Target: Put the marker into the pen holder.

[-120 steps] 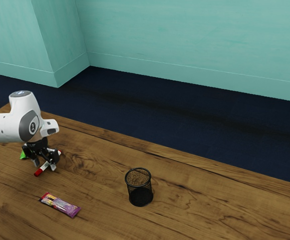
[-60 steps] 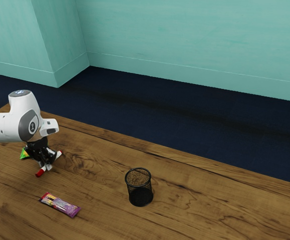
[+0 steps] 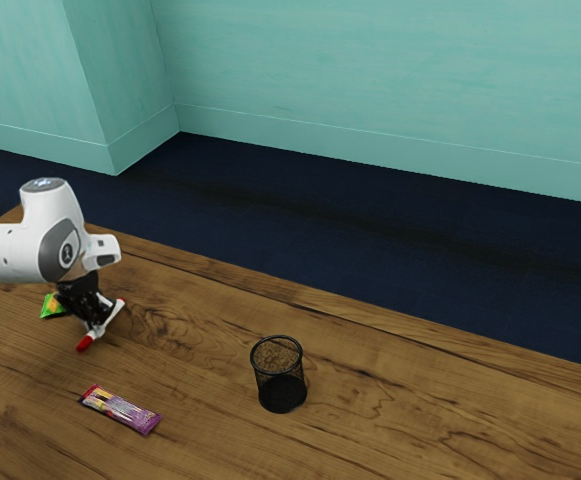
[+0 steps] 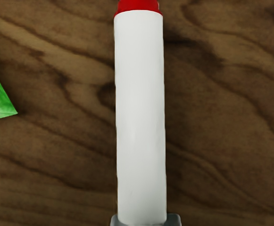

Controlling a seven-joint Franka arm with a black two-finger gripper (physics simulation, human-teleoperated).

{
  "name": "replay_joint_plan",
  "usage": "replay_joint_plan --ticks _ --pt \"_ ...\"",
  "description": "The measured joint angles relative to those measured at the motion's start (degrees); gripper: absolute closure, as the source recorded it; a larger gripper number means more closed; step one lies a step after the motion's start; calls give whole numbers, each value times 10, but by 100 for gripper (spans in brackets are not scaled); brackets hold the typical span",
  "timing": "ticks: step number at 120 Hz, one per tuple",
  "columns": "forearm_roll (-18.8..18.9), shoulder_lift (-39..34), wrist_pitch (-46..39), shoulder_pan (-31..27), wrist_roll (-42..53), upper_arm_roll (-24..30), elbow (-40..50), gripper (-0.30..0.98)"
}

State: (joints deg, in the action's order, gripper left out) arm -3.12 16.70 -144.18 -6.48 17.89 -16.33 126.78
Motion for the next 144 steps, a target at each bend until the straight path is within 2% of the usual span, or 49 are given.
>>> replay_joint_plan --ticks 45,61,91,113,144 --pt "17 -79 32 53 -12 1 -1 79" --pt "22 -106 78 88 -17 2 -14 79" --pt "26 -115 211 155 -27 21 -109 79" --pt "28 -96 309 199 -35 51 -188 79" --pt "29 3 466 229 -63 111 -341 79"
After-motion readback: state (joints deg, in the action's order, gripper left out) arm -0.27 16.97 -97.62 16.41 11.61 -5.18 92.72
